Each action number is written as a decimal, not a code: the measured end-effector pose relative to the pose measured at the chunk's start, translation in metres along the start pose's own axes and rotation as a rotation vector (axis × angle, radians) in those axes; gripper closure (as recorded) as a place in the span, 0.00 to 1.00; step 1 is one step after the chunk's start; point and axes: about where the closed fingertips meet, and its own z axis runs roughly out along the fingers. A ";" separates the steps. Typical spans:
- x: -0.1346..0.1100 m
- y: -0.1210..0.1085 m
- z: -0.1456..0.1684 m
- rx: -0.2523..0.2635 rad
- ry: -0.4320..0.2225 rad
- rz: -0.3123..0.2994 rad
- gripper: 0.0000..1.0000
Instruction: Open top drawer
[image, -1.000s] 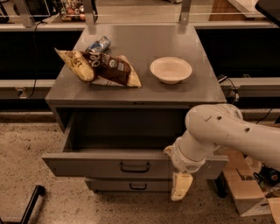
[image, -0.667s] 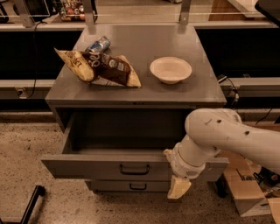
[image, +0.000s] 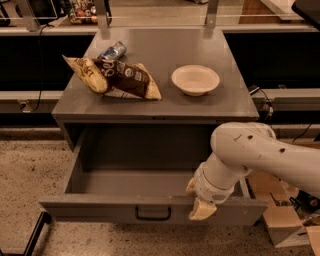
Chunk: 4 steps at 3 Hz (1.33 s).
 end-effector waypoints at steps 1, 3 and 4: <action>-0.018 0.019 -0.014 -0.013 -0.040 -0.043 0.40; -0.035 0.033 -0.053 0.032 -0.078 -0.085 0.00; -0.031 0.024 -0.078 0.087 -0.131 -0.089 0.00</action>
Offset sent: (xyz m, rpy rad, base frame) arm -0.0414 0.0217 0.0692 0.1051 -0.0379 0.0870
